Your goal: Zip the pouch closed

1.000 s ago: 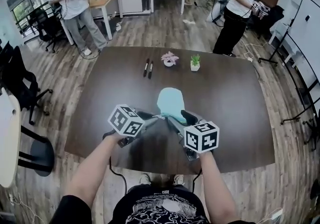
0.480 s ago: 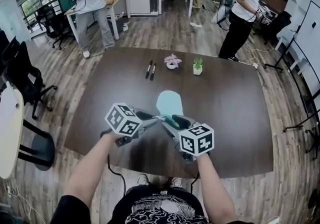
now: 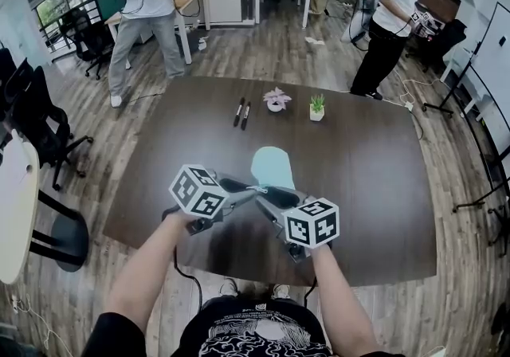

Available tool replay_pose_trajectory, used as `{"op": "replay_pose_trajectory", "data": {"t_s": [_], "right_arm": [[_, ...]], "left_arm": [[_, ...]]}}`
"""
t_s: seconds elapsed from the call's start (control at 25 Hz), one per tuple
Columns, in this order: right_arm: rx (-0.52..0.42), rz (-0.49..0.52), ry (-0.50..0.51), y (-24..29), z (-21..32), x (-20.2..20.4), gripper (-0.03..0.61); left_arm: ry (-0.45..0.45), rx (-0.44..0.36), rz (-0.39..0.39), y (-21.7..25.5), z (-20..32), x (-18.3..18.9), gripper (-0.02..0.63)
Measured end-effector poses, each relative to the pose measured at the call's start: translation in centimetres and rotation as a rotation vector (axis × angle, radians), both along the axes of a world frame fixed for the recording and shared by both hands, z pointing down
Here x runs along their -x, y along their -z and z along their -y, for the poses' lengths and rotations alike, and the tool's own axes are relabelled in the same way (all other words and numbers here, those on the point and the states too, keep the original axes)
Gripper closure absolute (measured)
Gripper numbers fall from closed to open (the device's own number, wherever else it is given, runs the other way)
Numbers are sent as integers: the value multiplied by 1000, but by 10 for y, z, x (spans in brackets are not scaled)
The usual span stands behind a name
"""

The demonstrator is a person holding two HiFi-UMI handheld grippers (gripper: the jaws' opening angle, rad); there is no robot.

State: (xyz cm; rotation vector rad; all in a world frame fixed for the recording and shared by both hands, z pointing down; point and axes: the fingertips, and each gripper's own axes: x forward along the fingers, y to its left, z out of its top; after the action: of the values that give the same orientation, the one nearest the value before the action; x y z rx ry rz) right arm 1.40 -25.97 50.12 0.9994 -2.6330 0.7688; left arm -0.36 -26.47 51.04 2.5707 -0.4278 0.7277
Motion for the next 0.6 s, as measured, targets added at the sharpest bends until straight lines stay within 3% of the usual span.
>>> {"op": "replay_pose_trajectory", "data": {"t_s": [0.36, 0.6], "right_arm": [[14, 32, 4, -1, 1, 5, 453], [13, 22, -24, -3, 4, 1, 522]], "left_arm": [[-11, 2, 4, -2, 1, -2, 592], [-7, 4, 10, -3, 1, -1, 592]]}}
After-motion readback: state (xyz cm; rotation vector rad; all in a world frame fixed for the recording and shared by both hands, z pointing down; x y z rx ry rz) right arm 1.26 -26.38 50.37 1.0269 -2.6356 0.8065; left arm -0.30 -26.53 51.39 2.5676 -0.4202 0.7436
